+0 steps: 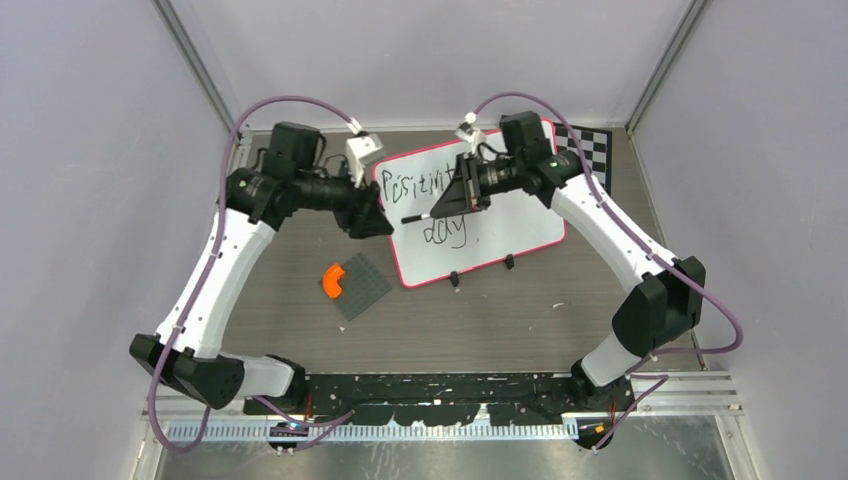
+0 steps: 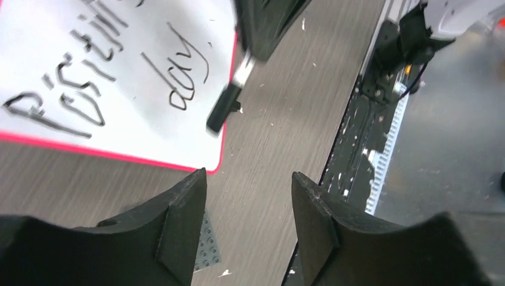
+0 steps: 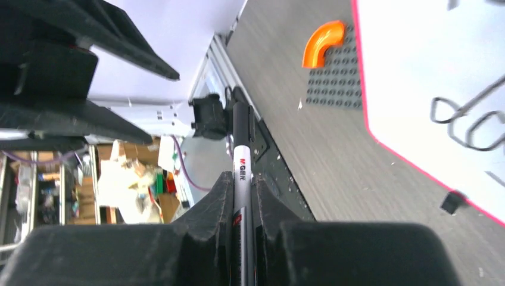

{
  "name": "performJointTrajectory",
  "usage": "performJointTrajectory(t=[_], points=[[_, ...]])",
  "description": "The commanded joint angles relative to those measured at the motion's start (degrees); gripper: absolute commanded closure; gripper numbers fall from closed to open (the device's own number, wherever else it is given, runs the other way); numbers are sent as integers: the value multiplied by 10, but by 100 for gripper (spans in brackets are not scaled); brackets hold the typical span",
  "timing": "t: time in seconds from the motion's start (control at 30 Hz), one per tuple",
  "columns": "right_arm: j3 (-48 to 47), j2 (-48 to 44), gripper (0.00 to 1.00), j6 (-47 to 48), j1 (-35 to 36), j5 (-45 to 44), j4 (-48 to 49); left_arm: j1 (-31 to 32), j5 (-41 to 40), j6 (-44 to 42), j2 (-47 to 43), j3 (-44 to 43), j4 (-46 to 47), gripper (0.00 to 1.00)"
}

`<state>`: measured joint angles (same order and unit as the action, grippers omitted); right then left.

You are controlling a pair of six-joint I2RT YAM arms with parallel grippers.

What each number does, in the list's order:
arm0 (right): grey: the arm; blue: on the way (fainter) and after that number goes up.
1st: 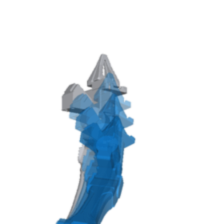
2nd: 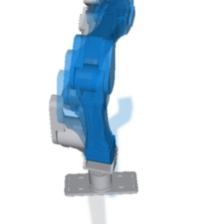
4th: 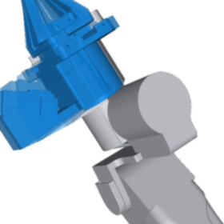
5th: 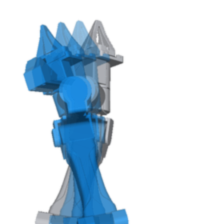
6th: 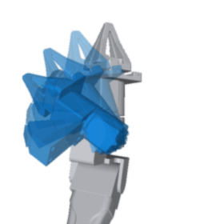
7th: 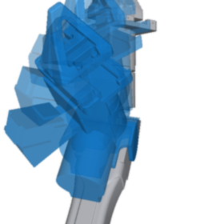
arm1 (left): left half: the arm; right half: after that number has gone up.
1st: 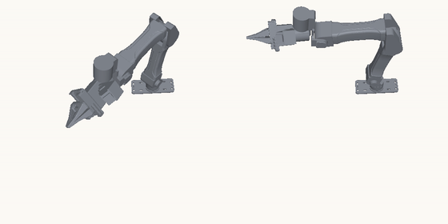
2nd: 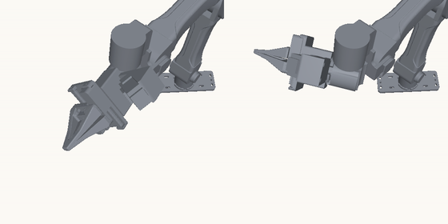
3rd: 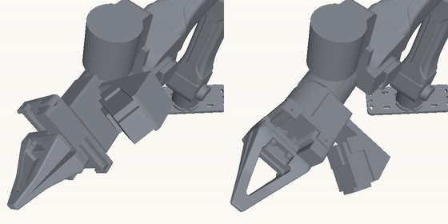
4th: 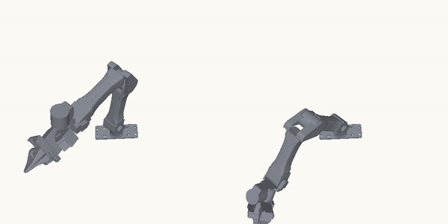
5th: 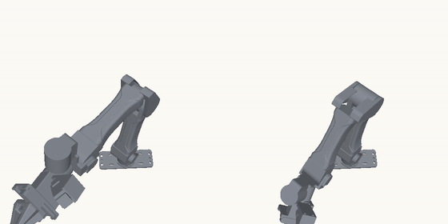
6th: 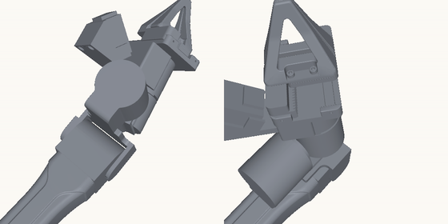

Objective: Write a sentence on the whiteboard
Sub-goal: Close the whiteboard marker at the center of the board.

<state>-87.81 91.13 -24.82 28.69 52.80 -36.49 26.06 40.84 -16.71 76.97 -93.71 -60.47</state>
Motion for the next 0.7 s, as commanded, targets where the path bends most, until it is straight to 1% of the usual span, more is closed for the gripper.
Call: performJointTrajectory(t=[0.0,0.1,0.13,0.17,0.2,0.27,0.3,0.33,0.4,0.53,0.67], points=[[-29,-29,100,-27,-29,50,61,-94,161,110,-44,69,110,42],[-26,-42,100,-36,-29,58,79,-138,226,251,-58,130,227,39],[-22,-47,100,-46,-29,61,93,-145,241,313,-64,155,282,39],[-17,-52,100,-56,-29,64,105,-149,254,392,-70,182,341,38],[-10,-58,100,-73,-29,69,127,-149,264,451,-76,224,432,37],[0,-65,100,-103,-29,80,162,-149,280,578,-82,279,575,35],[3,-67,100,-117,-29,85,176,-149,284,629,-81,299,639,35],[7,-69,100,-128,-28,91,189,-149,283,669,-79,313,679,35],[14,-72,100,-149,-27,101,211,-149,275,710,-78,328,724,35],[14,-71,100,-155,-16,107,215,-147,280,733,-82,330,752,35],[12,-64,100,-167,-5,102,217,-135,297,700,-93,330,765,37]])
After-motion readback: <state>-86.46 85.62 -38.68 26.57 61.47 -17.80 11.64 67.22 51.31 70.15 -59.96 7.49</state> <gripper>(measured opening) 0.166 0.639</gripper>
